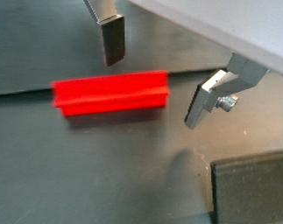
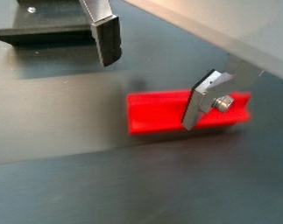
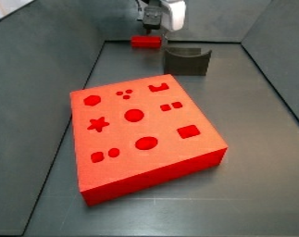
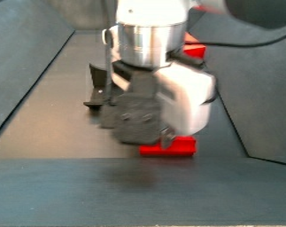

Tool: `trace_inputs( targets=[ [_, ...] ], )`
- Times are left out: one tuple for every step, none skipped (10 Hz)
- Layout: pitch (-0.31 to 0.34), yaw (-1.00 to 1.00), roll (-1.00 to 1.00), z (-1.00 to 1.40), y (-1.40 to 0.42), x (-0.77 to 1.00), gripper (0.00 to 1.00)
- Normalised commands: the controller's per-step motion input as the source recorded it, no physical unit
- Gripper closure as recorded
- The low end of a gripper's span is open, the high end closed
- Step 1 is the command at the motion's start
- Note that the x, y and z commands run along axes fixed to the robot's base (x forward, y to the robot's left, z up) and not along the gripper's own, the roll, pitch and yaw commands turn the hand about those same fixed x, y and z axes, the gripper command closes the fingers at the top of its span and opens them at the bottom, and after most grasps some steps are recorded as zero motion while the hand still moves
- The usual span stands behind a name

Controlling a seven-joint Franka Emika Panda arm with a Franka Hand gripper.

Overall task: Pick up the star object. Move up. Place the star object on the fixture. Regrasp the star object. Move to above the board. Insert the star object.
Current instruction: Pick up the star object.

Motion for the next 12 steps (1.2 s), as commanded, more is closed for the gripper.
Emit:
trace_inputs(
  targets=[
    [-0.190,-0.42,-0.09,-0.66,0.12,0.24,0.00],
    [-0.216,-0.54,-0.08,-0.67,0.00,0.11,0.00],
    [-0.180,-0.52,-0.08,-0.72,0.00,0.04,0.00],
    [-0.267,-0.23,-0.11,-0.64,0.00,-0.09,0.00],
    [0.000,0.00,-0.01,0.00,0.01,0.00,0.00],
    [-0.200,-0.16,-0.19,-0.65,0.07,-0.52,0.00],
    [-0.246,-0.40,-0.17,-0.69,0.00,-0.69,0.00],
    [-0.259,-0.41,-0.17,-0.66,0.00,-0.66,0.00],
    [-0.284,-0.39,-0.18,-0.59,0.00,-0.61,0.00],
    [-0.320,-0.12,-0.22,-0.44,0.03,-0.30,0.00],
    [-0.160,0.00,-0.04,-0.09,0.00,-0.11,0.00],
    [0.004,0.00,0.00,0.00,0.00,0.00,0.00]
  ],
)
